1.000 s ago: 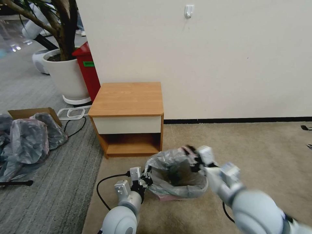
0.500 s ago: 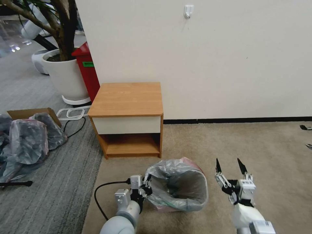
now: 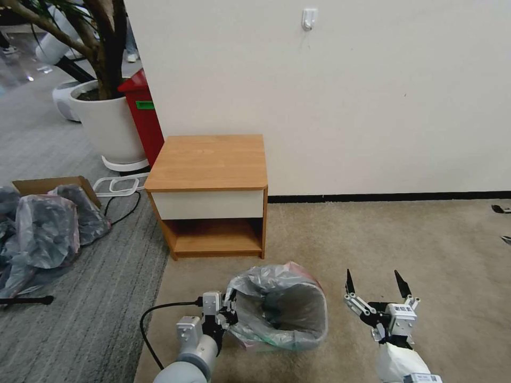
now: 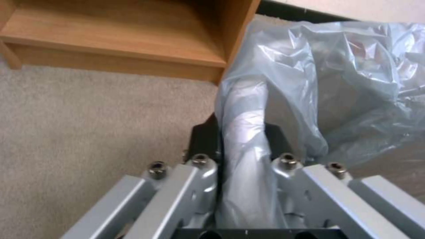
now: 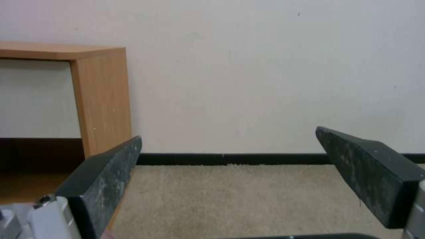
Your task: Pick up the garbage bag from the table and place it over the trash can.
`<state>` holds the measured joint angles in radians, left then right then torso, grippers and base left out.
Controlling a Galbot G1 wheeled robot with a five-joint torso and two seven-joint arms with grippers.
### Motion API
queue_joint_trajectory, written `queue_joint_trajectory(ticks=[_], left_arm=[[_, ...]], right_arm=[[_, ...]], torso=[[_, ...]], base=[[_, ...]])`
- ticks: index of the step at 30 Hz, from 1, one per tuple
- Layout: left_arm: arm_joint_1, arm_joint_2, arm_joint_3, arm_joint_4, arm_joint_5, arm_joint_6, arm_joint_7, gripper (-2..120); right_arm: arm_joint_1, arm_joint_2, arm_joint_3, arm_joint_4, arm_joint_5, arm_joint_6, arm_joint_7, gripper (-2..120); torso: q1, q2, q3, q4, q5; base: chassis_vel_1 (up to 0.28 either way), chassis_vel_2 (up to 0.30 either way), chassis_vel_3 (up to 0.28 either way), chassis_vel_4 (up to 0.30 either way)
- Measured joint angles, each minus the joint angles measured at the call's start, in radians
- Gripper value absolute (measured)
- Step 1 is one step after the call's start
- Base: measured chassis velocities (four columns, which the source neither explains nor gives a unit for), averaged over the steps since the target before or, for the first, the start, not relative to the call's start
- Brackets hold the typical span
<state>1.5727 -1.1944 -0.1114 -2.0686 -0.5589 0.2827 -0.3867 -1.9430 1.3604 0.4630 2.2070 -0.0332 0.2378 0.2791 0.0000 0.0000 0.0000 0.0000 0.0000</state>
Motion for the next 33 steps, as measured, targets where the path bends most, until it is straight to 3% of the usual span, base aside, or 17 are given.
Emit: queue_joint_trajectory(ticks=[10,18,23,26,27,28,32,33], left_arm=[[0.019,0.003,-0.006,-0.023,-0.001,0.005,-0.041,51],[0.061,0.034,-0.030,-0.100,0.003,0.003,-0.054,85],[0.100,0.055,-0.074,-0.152,0.059,-0.046,-0.043,98],[0.140,0.058,-0.156,-0.165,0.166,-0.135,0.034,100],[0.160,0.056,-0.206,-0.160,0.220,-0.184,0.086,100],[0.160,0.056,-0.206,-0.160,0.220,-0.184,0.086,100],[0.248,0.028,-0.400,-0.132,0.305,-0.312,0.271,100],[0.248,0.028,-0.400,-0.132,0.305,-0.312,0.271,100]], right_arm=[[0.018,-0.016,0.017,-0.006,0.039,-0.046,-0.001,100],[0.022,-0.015,0.018,-0.012,0.072,-0.065,-0.006,100],[0.013,-0.007,0.016,-0.018,0.148,-0.044,-0.048,100],[0.016,-0.002,0.013,-0.034,0.225,-0.025,-0.105,100],[0.023,0.000,0.015,-0.045,0.232,-0.009,-0.133,100],[0.023,0.000,0.015,-0.045,0.232,-0.009,-0.133,100],[0.038,0.001,0.020,-0.049,0.234,-0.015,-0.158,100],[0.038,0.001,0.020,-0.049,0.234,-0.015,-0.158,100]], torso=[[0.000,0.000,0.000,0.0000,0.0002],[0.000,0.000,0.000,0.0000,-0.0001],[0.000,0.000,0.000,0.0000,-0.0001],[0.000,0.000,0.000,0.0000,-0.0001],[0.000,0.000,0.000,0.0000,-0.0001],[0.000,0.000,0.000,0.0000,-0.0001],[0.000,0.000,0.000,0.0000,-0.0003],[0.000,0.000,0.000,0.0000,-0.0003]], base=[[0.000,0.000,0.000,0.000],[0.000,0.000,0.000,0.000],[0.000,0.000,0.000,0.000],[0.000,0.000,0.000,0.000],[0.000,0.000,0.000,0.000],[0.000,0.000,0.000,0.000],[0.000,0.000,0.000,0.000],[0.000,0.000,0.000,0.000]])
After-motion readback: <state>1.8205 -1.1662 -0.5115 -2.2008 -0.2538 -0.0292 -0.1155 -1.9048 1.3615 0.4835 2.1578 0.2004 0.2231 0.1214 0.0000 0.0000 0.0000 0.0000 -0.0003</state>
